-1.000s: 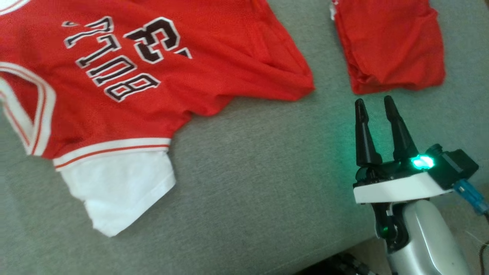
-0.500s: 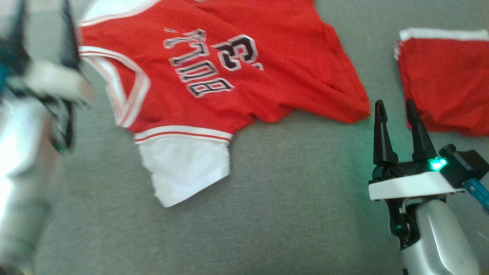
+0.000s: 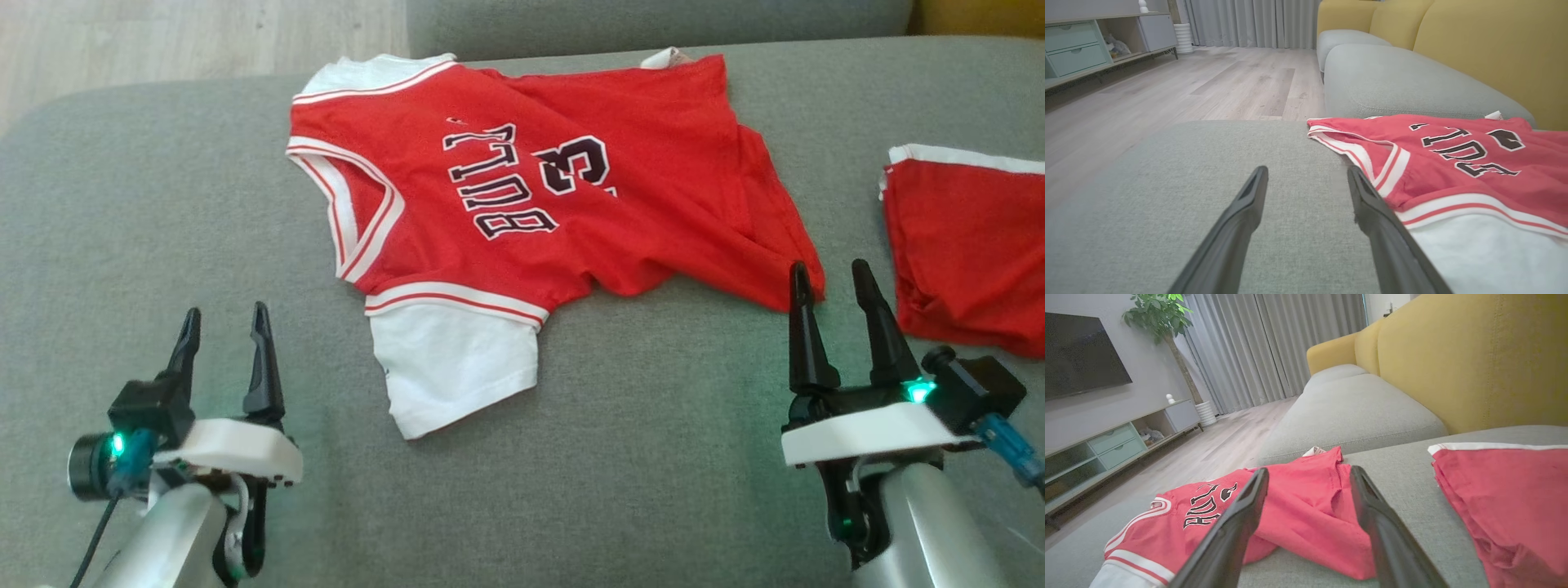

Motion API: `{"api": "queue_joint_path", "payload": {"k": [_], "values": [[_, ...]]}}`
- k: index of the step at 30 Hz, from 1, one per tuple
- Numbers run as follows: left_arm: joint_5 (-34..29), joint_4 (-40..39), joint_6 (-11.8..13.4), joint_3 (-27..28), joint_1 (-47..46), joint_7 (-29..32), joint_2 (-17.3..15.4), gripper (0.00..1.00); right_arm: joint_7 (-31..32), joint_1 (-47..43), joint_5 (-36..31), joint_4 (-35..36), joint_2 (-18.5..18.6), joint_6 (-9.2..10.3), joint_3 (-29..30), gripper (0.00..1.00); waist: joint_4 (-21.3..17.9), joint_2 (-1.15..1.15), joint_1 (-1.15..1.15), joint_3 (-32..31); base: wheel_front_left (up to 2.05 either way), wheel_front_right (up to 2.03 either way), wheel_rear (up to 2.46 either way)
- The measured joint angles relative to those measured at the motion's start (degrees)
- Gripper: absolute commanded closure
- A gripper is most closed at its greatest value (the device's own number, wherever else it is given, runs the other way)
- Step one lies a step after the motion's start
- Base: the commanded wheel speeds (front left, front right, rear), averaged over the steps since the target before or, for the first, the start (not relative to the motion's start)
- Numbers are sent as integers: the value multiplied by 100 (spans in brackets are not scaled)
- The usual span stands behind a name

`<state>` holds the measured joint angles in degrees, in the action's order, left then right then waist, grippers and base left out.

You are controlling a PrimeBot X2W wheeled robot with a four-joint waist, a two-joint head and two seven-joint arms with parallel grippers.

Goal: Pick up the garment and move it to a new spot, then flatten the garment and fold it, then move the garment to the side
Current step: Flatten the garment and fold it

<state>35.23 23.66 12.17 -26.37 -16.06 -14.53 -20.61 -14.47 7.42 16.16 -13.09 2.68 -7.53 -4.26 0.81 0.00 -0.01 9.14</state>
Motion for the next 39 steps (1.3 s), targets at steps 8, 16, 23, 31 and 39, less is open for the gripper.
{"api": "queue_joint_path", "payload": {"k": [8,16,23,31,39], "values": [[-102,-133,-162,-147,-15,58,146,0,0,1,-1,3,0,-1,-27,0,-209,0,1,63,0,0,0],[-100,249,-416,-519,-133,459,313,0,0,1,-1,9,0,-1,-59,0,-385,0,1,102,0,0,0],[-98,563,-469,-645,-245,720,354,0,0,1,-1,38,0,0,-62,0,-517,0,1,177,0,0,0],[-41,923,-464,-702,-443,1104,372,0,0,2,0,66,0,-1,-62,0,-670,0,1,317,0,0,0],[18,1017,-564,-739,-704,1326,370,100,0,5,0,98,0,-1,-24,0,-712,0,1,390,0,0,0]]}}
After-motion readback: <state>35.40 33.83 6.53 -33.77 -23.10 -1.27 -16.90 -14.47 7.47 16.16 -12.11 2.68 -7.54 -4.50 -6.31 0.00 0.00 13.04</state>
